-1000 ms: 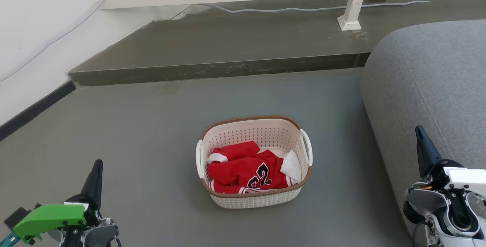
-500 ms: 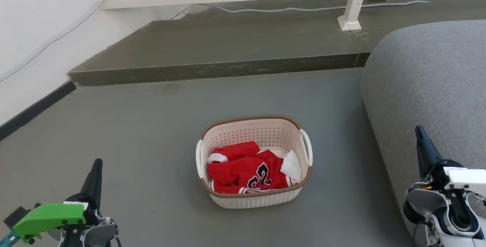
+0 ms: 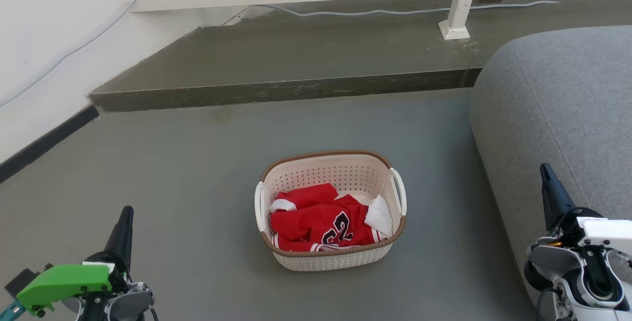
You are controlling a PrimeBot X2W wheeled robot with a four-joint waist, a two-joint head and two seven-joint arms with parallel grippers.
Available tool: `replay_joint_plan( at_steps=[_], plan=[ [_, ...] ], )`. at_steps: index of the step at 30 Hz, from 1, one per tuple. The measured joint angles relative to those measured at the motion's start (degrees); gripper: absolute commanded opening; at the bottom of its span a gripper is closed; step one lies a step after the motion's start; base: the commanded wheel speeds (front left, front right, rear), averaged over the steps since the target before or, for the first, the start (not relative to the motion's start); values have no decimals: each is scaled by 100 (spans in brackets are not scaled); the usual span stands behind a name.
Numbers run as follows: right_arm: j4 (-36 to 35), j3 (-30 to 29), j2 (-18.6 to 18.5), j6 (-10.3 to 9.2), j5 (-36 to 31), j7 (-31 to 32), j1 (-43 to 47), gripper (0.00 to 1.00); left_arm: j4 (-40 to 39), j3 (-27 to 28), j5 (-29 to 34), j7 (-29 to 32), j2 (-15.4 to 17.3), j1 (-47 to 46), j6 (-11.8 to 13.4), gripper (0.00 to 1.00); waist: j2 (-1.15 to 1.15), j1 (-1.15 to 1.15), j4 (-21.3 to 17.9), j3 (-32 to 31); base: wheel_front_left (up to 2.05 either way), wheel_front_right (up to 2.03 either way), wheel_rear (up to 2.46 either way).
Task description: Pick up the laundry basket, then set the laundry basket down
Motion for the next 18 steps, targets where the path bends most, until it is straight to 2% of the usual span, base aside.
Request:
replay_joint_plan(
  at_steps=[18],
  plan=[
    [-1, -1, 0, 0, 0, 0, 0, 0, -3, 11, 0, 0, -8, -1, 0, 0, 0, 0, 0, 0, 0, 0, 0]
  ],
)
